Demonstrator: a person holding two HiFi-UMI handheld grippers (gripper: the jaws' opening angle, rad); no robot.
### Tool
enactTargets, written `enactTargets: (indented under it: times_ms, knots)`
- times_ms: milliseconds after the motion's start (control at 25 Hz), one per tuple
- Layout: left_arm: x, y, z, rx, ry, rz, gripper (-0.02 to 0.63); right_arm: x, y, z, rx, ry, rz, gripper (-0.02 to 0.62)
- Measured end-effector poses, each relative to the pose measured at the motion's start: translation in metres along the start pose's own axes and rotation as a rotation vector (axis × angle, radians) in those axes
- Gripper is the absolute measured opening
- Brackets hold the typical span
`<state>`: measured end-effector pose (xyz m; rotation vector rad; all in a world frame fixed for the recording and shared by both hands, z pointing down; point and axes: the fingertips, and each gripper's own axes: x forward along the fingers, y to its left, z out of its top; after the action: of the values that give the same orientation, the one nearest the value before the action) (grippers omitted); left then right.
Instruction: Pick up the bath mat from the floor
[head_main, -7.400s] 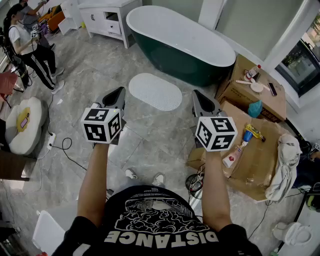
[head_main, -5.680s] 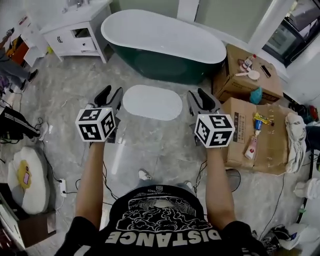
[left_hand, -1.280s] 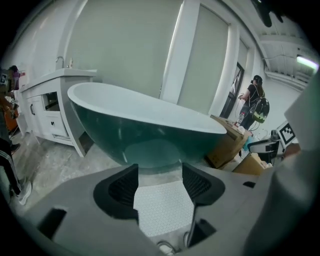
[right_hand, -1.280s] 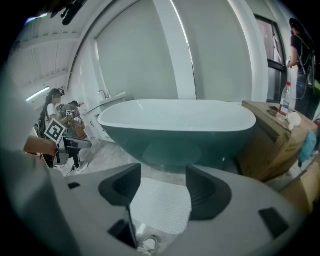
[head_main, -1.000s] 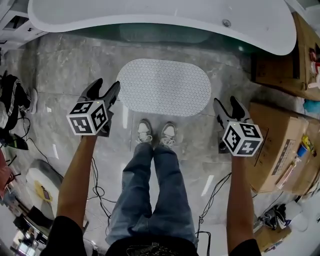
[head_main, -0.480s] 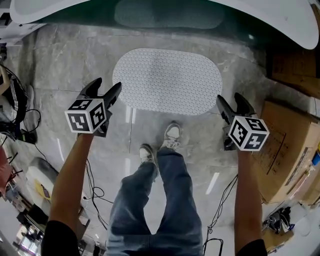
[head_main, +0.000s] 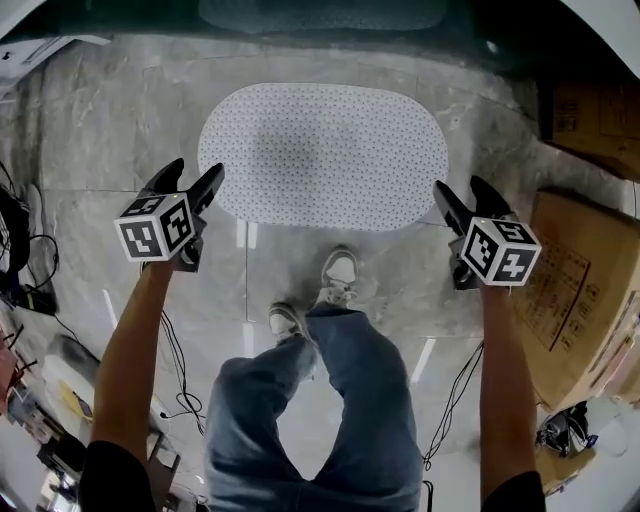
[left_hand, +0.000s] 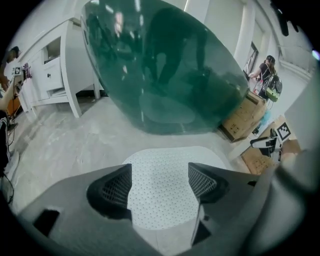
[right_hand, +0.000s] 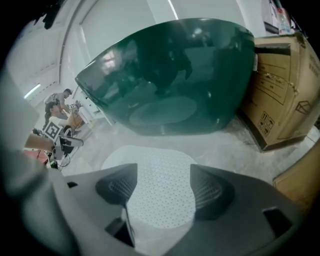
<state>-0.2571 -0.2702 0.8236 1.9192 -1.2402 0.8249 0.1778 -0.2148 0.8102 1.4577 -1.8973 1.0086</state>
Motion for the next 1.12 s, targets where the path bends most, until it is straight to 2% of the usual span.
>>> enactTargets:
  times_ms: [440,760,960,1120]
  knots:
    - [0.072,0.056,-0.037,0.010,-0.027,0.033,0.388,0.081,-0.043,-0.052,0.031,0.002,-0.051,0.358]
    - [0.128,0.100,-0.083,-0.020,0.020,0.045,0.412,0.131,-0.075,-0.085,0.037,0.025,-0.080,0.393]
    - [0.157,0.130,-0.099,-0.021,0.060,0.070,0.419,0.162,-0.096,-0.106,0.084,0.053,-0.104,0.408]
    - [0.175,0.148,-0.107,-0.023,0.089,0.076,0.419,0.179,-0.106,-0.122,0.077,0.096,-0.120,0.434]
